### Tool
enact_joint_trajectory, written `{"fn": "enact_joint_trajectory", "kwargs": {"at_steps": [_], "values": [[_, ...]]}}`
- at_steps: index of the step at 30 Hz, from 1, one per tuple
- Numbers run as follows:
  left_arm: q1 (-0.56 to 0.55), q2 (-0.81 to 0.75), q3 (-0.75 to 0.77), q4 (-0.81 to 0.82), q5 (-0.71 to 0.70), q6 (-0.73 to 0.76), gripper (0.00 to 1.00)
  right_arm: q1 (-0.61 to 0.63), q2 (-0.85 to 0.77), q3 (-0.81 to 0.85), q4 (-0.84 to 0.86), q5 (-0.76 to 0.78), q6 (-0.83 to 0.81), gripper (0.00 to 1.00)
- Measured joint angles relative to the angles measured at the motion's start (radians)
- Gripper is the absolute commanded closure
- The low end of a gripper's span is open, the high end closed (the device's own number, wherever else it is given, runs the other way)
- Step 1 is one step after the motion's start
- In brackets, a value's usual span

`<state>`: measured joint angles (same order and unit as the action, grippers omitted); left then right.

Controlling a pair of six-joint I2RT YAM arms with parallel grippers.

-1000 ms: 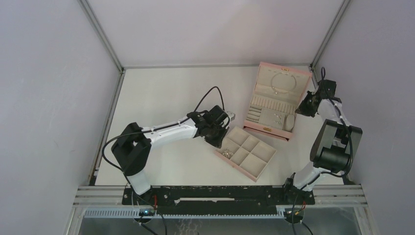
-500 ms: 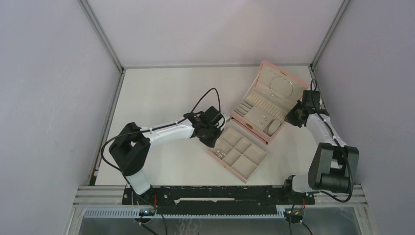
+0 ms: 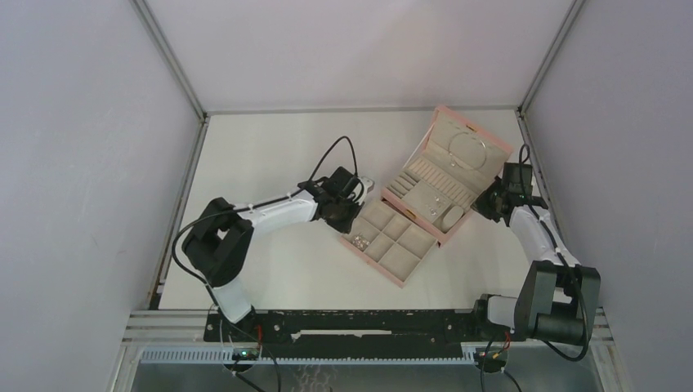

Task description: Organize the mixed jewelry

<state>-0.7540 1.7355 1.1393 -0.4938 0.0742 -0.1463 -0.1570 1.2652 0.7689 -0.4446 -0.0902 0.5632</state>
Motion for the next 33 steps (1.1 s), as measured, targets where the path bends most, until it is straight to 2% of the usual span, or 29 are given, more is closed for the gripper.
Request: {"fn": "enact_joint_trajectory", "kwargs": {"at_steps": [10,22,33], "values": [[0.006,0.077,0.016,0.031,0.01,0.075,1.0,-0.036,-0.009,-0.011,0.001,-0.048,-0.008,1.0],[0.011,0.153,0.131,-0.021,0.03,0.094,1.0,-0.048,-0.008,-0.011,0.002,-0.061,-0.016,1.0],[0.019,0.162,0.144,-0.03,0.062,0.094,1.0,-0.051,-0.005,-0.011,0.008,-0.063,-0.025,1.0]]}}
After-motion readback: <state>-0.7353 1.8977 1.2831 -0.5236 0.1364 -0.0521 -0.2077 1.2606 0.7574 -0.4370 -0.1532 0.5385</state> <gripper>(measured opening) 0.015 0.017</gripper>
